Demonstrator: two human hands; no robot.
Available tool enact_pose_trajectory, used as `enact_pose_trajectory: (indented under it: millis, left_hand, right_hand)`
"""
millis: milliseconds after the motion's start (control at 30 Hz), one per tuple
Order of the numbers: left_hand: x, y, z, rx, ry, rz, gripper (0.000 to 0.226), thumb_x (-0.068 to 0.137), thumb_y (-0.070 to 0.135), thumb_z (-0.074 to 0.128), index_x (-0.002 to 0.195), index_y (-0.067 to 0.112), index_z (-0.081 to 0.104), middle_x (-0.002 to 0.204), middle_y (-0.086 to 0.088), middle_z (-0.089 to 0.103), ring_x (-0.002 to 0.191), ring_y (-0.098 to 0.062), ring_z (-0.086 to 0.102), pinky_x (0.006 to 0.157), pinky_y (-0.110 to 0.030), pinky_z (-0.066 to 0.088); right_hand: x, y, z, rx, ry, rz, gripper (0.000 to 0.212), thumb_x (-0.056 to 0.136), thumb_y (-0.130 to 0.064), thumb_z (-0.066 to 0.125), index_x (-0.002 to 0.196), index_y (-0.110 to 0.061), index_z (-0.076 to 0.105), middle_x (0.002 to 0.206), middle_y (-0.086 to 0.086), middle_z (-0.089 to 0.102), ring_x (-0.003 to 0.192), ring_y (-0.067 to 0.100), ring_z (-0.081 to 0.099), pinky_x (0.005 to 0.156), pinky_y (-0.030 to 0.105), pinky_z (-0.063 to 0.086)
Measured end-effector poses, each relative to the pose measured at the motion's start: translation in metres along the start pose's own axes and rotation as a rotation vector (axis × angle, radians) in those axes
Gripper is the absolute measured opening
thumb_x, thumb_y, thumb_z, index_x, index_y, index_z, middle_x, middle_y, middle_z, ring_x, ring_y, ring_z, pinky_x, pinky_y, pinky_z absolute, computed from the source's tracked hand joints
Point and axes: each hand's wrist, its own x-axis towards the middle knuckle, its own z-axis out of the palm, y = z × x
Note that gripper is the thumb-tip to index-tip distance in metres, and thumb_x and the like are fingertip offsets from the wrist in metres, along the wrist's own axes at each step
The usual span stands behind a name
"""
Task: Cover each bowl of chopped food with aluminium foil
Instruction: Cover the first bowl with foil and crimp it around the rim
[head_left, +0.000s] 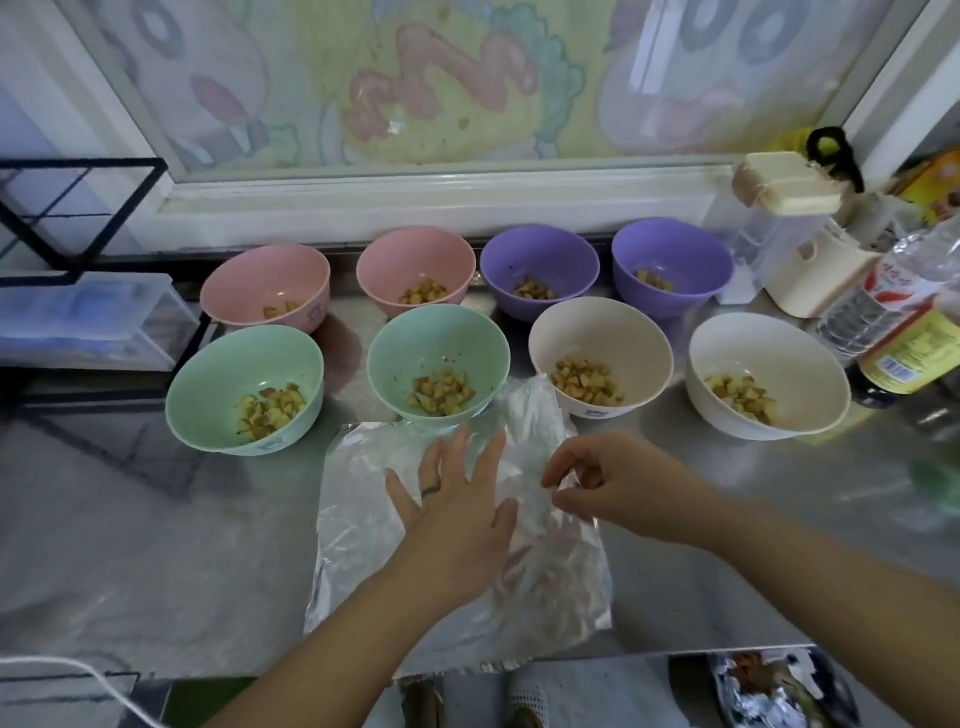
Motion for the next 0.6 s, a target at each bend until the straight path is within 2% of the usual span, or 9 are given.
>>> enact_pose_trajectory:
  millis: [133, 200, 267, 333, 400, 467, 533, 600]
  left_hand:
    - [0.002, 0.026, -0.024, -0.02, 0.061, 0.027, 0.061, 0.105, 0.042, 0.032, 0.155, 0.043, -0.002, 0.161, 0.012, -0.014, 0.151, -0.02, -0.015, 0.114, -0.061, -0.017]
    - [0.004, 0.038, -0.034, -0.042, 0.065, 0.052, 0.06, 0.105, 0.042, 0.033, 0.155, 0.044, -0.001, 0.16, 0.014, -0.013, 0.15, -0.018, -0.015, 0.114, -0.059, -0.017]
    - [0.006, 0.049, -0.043, -0.059, 0.06, 0.078, 0.059, 0.105, 0.042, 0.033, 0.154, 0.044, 0.0, 0.161, 0.014, -0.015, 0.15, -0.017, -0.018, 0.115, -0.059, -0.016]
    - [0.009, 0.059, -0.05, -0.074, 0.056, 0.098, 0.058, 0.105, 0.041, 0.032, 0.154, 0.046, 0.001, 0.162, 0.012, -0.016, 0.15, -0.017, -0.019, 0.116, -0.059, -0.015]
    - [0.012, 0.066, -0.055, -0.072, 0.067, 0.116, 0.058, 0.105, 0.041, 0.033, 0.153, 0.047, 0.002, 0.163, 0.01, -0.015, 0.15, -0.017, -0.018, 0.117, -0.059, -0.014]
    - [0.015, 0.074, -0.059, -0.042, 0.086, 0.133, 0.058, 0.104, 0.042, 0.033, 0.154, 0.046, 0.003, 0.163, 0.008, -0.013, 0.151, -0.017, -0.015, 0.116, -0.06, -0.013]
    - [0.017, 0.082, -0.063, -0.015, 0.102, 0.154, 0.059, 0.104, 0.043, 0.033, 0.155, 0.044, 0.003, 0.163, 0.008, -0.013, 0.151, -0.018, -0.013, 0.116, -0.061, -0.011]
    - [0.019, 0.092, -0.069, -0.016, 0.111, 0.183, 0.06, 0.104, 0.044, 0.033, 0.156, 0.043, 0.002, 0.164, 0.009, -0.015, 0.151, -0.02, -0.012, 0.117, -0.062, -0.01]
  right_hand:
    - [-0.016, -0.017, -0.048, -0.013, -0.07, -0.028, 0.013, 0.092, -0.016, 0.071, 0.097, -0.028, 0.073, 0.07, -0.01, 0.071, 0.059, 0.0, 0.062, 0.063, 0.016, 0.05]
    - [-0.022, -0.02, -0.068, -0.056, -0.056, -0.042, 0.017, 0.091, -0.016, 0.071, 0.09, -0.033, 0.071, 0.066, -0.016, 0.068, 0.058, 0.001, 0.06, 0.062, 0.016, 0.048]
    - [-0.028, -0.023, -0.086, -0.082, -0.032, -0.044, 0.019, 0.089, -0.015, 0.072, 0.087, -0.035, 0.071, 0.061, -0.013, 0.063, 0.056, 0.001, 0.057, 0.061, 0.019, 0.046]
    - [-0.034, -0.025, -0.103, -0.114, -0.008, -0.046, 0.018, 0.089, -0.014, 0.072, 0.087, -0.032, 0.072, 0.053, -0.016, 0.059, 0.052, -0.001, 0.055, 0.056, 0.012, 0.04]
    - [-0.039, -0.026, -0.119, -0.114, 0.024, -0.049, 0.016, 0.089, -0.012, 0.073, 0.088, -0.027, 0.074, 0.052, -0.014, 0.058, 0.05, -0.002, 0.056, 0.056, 0.01, 0.04]
    - [-0.044, -0.026, -0.135, -0.105, 0.039, -0.068, 0.016, 0.089, -0.011, 0.074, 0.089, -0.027, 0.075, 0.057, -0.003, 0.06, 0.054, 0.001, 0.06, 0.06, 0.018, 0.046]
    - [-0.047, -0.027, -0.151, -0.114, 0.065, -0.091, 0.015, 0.09, -0.011, 0.073, 0.09, -0.026, 0.075, 0.055, -0.006, 0.061, 0.056, 0.007, 0.061, 0.064, 0.029, 0.052]
    - [-0.05, -0.03, -0.166, -0.11, 0.115, -0.114, 0.015, 0.091, -0.009, 0.072, 0.091, -0.024, 0.073, 0.049, -0.013, 0.058, 0.051, 0.002, 0.058, 0.057, 0.017, 0.046]
